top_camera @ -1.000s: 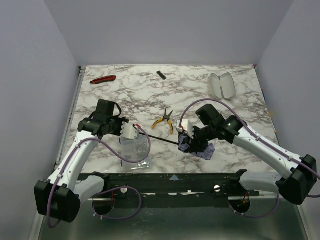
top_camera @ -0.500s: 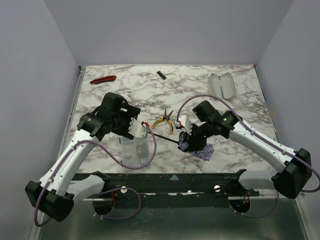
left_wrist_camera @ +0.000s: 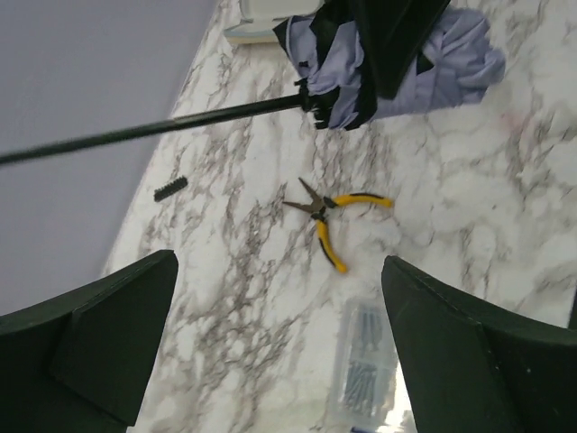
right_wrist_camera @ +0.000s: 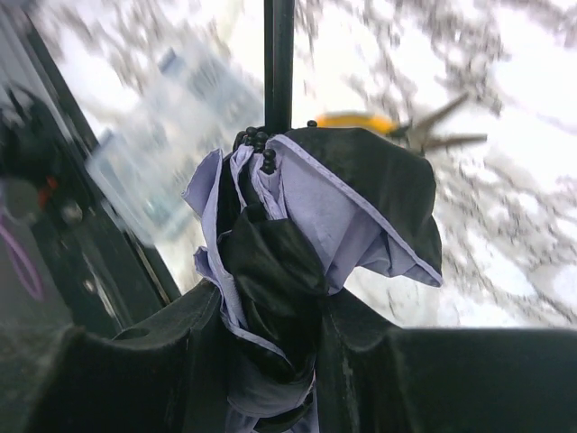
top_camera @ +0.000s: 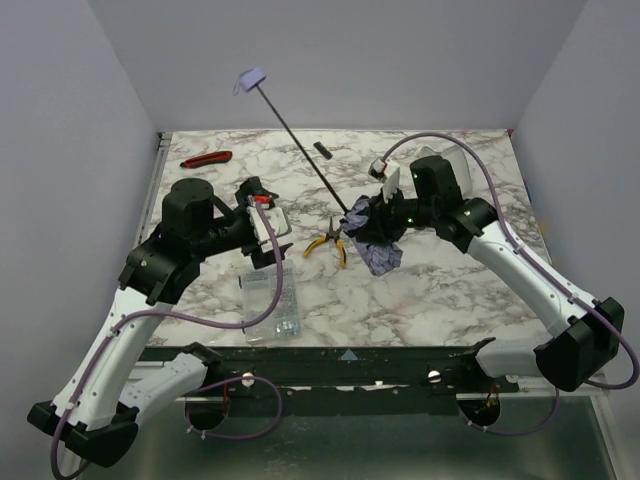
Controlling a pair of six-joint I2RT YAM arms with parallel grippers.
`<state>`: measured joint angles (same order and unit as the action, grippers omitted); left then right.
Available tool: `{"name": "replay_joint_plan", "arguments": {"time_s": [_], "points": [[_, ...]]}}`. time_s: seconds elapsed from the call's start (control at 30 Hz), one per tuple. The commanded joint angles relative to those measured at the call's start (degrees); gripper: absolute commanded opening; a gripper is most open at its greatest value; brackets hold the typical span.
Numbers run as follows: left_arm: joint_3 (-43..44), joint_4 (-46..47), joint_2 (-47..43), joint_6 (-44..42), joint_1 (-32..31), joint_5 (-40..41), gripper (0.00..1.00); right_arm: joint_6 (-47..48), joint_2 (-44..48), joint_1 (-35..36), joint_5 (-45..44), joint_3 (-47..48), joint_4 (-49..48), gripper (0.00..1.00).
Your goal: Open the umbrella
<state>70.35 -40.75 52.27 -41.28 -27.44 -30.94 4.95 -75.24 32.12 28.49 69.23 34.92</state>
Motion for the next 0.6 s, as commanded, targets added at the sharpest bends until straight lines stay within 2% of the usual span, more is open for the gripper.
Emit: {"name": "replay_joint_plan", "arguments": {"time_s": [0.0,0.2,0.37,0.57], "points": [[-4.83,13.12,-2.18,28.89,0.50,-2.56,0.98,-15.84,0.62,-0.32,4.73,3.96,-15.00,0.00],[-11.22,23.32,-1.90,44.38,0.60,-3.09,0.99,-29.66,2.39,-0.35,-0.99,3.72,-26.40,0.00],[-13.21,34.55,1.22,57.74,0.46,-5.86,0.99,-33.85,1.35,-0.30,-0.62,4.95,-29.94,0.00],[-12.75,41.74,7.04,70.01,-0.05,-5.83,0.99,-36.72,0.52,-0.30,-0.47,5.57,-32.49,0.00]]}}
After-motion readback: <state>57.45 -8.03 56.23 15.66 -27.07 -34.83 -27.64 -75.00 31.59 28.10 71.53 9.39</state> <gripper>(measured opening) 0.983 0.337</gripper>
